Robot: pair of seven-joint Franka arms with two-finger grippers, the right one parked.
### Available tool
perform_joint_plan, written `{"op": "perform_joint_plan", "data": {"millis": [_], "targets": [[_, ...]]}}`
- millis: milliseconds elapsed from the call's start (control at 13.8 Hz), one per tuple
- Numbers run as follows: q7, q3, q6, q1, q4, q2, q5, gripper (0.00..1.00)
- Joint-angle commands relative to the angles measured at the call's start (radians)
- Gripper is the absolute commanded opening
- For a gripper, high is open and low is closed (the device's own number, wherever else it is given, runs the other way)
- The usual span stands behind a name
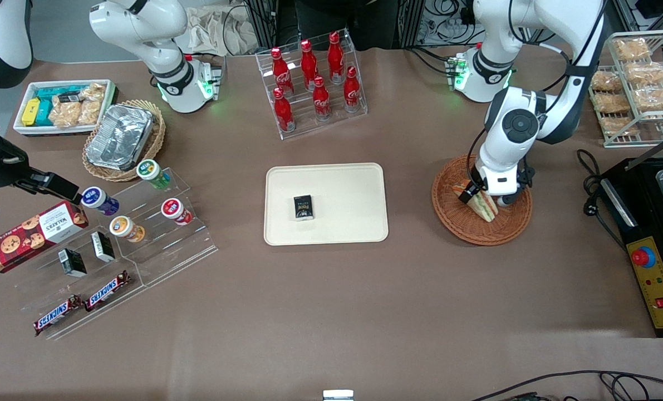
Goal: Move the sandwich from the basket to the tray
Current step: 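Lower the left gripper and close it on the triangular sandwich, then lift the sandwich and carry it over the white tray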
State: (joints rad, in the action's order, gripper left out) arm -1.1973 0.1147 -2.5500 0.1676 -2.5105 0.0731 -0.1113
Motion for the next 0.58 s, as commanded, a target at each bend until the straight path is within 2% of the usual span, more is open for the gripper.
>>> {"op": "perform_joint_plan", "data": {"millis": [0,73,290,508], "targets": [[-0.035,-0.010,-0.012,0.007,0.012,0.007,-0.027,0.17],[-0.035,-0.010,-0.012,0.007,0.013,0.004,-0.028,0.00],[-0.015,-0.010,0.023,0.003,0.007,-0.077,-0.033,0.00],[0.059,0.000,0.265,0.010,0.079,-0.195,-0.070,0.00]]}}
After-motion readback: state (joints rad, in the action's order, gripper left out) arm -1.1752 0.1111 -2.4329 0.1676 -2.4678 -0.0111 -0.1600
